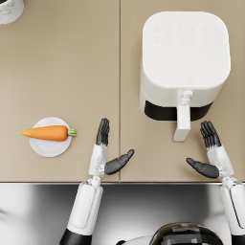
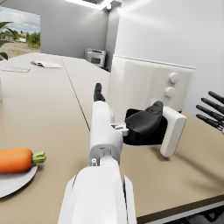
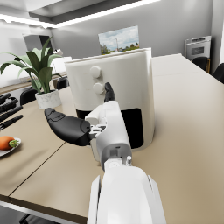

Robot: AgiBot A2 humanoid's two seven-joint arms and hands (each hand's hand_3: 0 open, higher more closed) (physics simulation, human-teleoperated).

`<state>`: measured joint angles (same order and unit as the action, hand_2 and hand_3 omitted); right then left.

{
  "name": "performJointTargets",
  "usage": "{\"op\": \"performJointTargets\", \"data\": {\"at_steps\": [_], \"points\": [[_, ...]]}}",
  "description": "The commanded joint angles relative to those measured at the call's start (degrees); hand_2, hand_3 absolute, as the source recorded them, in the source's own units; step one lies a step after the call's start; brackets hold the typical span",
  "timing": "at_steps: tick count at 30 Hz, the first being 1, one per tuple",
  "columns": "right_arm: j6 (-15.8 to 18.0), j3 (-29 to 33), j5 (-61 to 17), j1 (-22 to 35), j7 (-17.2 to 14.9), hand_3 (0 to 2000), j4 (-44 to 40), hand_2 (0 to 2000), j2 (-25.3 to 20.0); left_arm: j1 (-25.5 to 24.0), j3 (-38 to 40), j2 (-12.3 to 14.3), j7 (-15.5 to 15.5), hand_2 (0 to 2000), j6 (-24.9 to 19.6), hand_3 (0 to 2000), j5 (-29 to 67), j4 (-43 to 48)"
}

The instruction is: Pick up the carrot and place it into the air fryer

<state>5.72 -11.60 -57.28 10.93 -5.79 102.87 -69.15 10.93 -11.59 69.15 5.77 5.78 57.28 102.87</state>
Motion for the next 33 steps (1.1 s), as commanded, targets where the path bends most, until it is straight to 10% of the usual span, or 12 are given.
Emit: {"op": "performJointTargets", "data": {"at_steps": [1, 20, 27, 33], "points": [[0.00, 0.00, 0.00, 0.00, 0.00, 0, 0.00, 0, 0.00, 0.00, 0.00, 0.00, 0.00, 0, 0.00, 0, 0.00, 0.00], [0.00, -1.72, 0.00, 0.10, 0.00, 0, -0.93, 0, -0.06, 0.10, -1.71, 0.06, 0.00, 0, 0.00, 0, 0.00, -0.93], [-5.16, -1.42, 0.00, 4.06, 5.22, 0, -3.18, 0, -3.55, -0.17, 8.21, 1.07, -5.20, 0, -5.22, 0, 2.50, -0.47], [-5.64, -1.44, -15.26, 4.07, 5.71, 0, -4.70, 0, -4.56, 0.20, 13.06, 1.85, -5.69, 0, -5.70, 0, 17.82, -0.51]]}}
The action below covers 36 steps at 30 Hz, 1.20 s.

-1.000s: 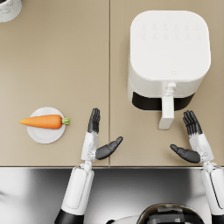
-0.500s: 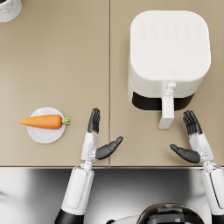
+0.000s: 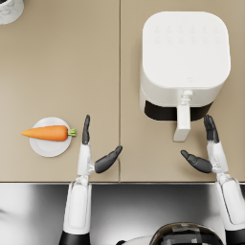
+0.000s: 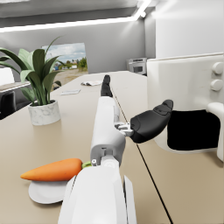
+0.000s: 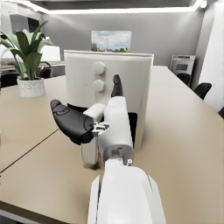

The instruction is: Pick up the carrot and place it into the air fryer

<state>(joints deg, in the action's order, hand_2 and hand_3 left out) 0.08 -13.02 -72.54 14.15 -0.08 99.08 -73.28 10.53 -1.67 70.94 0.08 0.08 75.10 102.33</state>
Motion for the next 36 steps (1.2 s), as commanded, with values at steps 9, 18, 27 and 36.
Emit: {"op": "performJointTargets", "data": {"at_steps": [9, 18, 27, 36], "points": [[-0.07, -0.54, -6.17, 0.30, 0.07, 0, -2.97, 0, -1.50, 3.46, 12.68, 0.27, -0.07, 0, -0.07, 0, 23.15, -4.17], [-0.07, 1.11, -6.47, -0.18, 0.08, 0, -3.63, 0, -2.48, 5.89, 18.02, -0.05, -2.51, 0, -3.90, 0, 46.46, -8.97], [-0.07, 1.53, -6.48, -0.02, 0.08, 0, -4.44, 0, -3.68, 10.54, 20.32, -1.14, -13.11, 0, -22.08, 0, 69.91, -15.76], [-0.07, 2.82, -6.48, -0.09, 0.08, 0, -4.70, 0, -4.68, 13.01, 16.46, -1.05, -13.70, 0, -23.30, 0, 93.42, -25.60]]}}
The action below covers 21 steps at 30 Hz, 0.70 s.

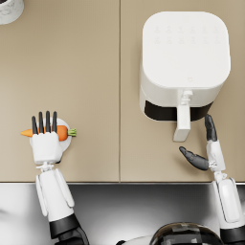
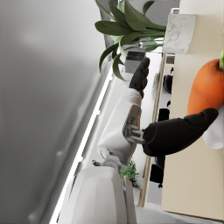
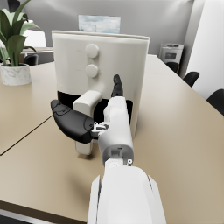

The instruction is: Pick up the carrot and place it into the air fryer

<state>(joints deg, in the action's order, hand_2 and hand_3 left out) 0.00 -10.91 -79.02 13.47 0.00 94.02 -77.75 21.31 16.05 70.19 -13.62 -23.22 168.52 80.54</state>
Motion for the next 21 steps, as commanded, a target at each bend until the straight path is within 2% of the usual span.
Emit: {"op": "performJointTargets", "data": {"at_steps": [1, 9, 15, 16, 17, 21], "points": [[0.00, 0.55, 0.00, 0.54, 0.00, 0, 0.23, 0, -0.31, 2.94, -1.28, -0.35, 0.01, 0, -0.05, 0, 1.89, -5.24], [0.00, 0.85, 0.01, 0.69, 0.00, 0, -0.05, 0, -1.22, 5.31, -2.00, -0.19, 0.14, 0, 0.00, 0, 6.30, -11.47], [0.00, 0.38, 0.01, 0.55, 0.00, 0, -0.48, 0, -1.80, 8.46, -3.39, -0.37, -0.08, 0, 1.96, 0, 6.53, -19.31], [0.00, 0.46, 0.01, 0.53, 0.00, 0, -0.48, 0, -1.89, 8.88, -3.75, -0.39, -0.09, 1361, 2.46, 327, 6.55, -20.53], [0.00, 0.71, 0.01, 0.40, 0.00, 0, -0.61, 0, -1.95, 9.06, -3.94, -0.37, -0.26, 2000, 2.40, 653, 6.57, -21.41], [0.00, 0.30, 0.01, 0.12, 0.00, 0, -0.64, 0, -2.25, 9.75, -4.04, -0.62, -0.30, 2000, 5.67, 1960, 6.62, -23.40]]}}
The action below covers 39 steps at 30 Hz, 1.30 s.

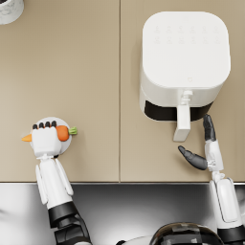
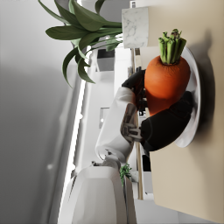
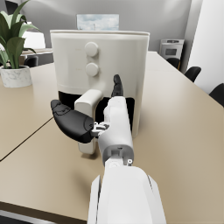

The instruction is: Pick up the carrot and place it into the air fryer

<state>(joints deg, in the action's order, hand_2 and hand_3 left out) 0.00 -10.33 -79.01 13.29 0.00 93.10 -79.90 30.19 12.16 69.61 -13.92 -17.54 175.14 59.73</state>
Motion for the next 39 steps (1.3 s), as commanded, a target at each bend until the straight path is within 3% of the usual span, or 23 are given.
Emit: {"op": "performJointTargets", "data": {"at_steps": [1, 5, 9, 17, 24, 28, 32, 33, 34, 36, 37, 38, 39], "points": [[0.00, -0.20, 0.00, 0.28, 0.00, 0, 0.27, 0, -0.20, 1.17, -0.28, -0.13, 0.01, 2000, 0.43, 2000, -0.01, -3.71], [0.00, -0.62, 0.00, -0.71, 0.00, 0, 0.19, 0, -0.24, -1.77, -1.61, 0.25, 9.32, 2000, 12.28, 2000, -0.04, -0.66], [0.00, -0.71, 0.00, -0.98, 0.00, 0, -2.01, 0, -0.53, -5.31, -4.60, 0.51, 12.87, 2000, 15.56, 2000, -9.89, 9.60], [0.00, -1.23, 0.00, -0.92, 0.00, 0, -8.36, 0, -1.29, -6.59, -6.45, 1.19, 13.97, 2000, 16.34, 2000, -29.76, 25.94], [0.00, -5.69, 0.01, 3.08, 0.00, 0, -15.75, 0, -3.50, -5.34, -9.97, 1.91, 14.07, 2000, 16.57, 2000, -47.21, 31.32], [-0.07, -9.32, 0.01, 6.42, 0.00, 0, -19.93, 0, -5.48, -3.15, -11.47, 2.60, 14.08, 2000, 16.67, 2000, -51.88, 29.76], [-5.76, -13.75, -0.25, 8.31, 0.08, 0, -20.79, 0, -6.11, -2.42, -13.31, 3.17, 14.09, 2000, 16.72, 2000, -53.11, 28.09], [-6.52, -14.89, -0.34, 7.88, 0.10, 327, -19.33, 1361, -5.44, -1.87, -13.90, 3.38, 14.10, 2000, 16.71, 2000, -53.24, 27.73], [-9.06, -15.79, -0.37, 8.26, 0.05, 653, -19.37, 2000, -5.34, -1.74, -14.38, 3.52, 14.10, 2000, 16.69, 2000, -53.32, 27.98], [-15.11, -16.80, -0.40, 8.62, -0.06, 1307, -18.35, 2000, -4.99, -1.27, -15.31, 3.85, 14.11, 2000, 16.66, 2000, -53.43, 27.63], [-16.54, -17.20, -0.43, 8.41, -0.13, 1633, -17.38, 2000, -4.55, -0.71, -15.86, 4.10, 14.11, 2000, 16.65, 2000, -53.46, 27.24], [-15.03, -18.10, -0.47, 7.27, -0.18, 1960, -15.00, 2000, -3.12, -0.34, -16.58, 4.31, 14.11, 2000, 16.64, 2000, -53.49, 27.19], [-13.63, -19.59, -0.47, 5.73, -0.22, 2000, -12.22, 2000, -1.12, 0.04, -16.96, 4.51, 14.11, 2000, 16.64, 2000, -53.51, 27.53]]}}
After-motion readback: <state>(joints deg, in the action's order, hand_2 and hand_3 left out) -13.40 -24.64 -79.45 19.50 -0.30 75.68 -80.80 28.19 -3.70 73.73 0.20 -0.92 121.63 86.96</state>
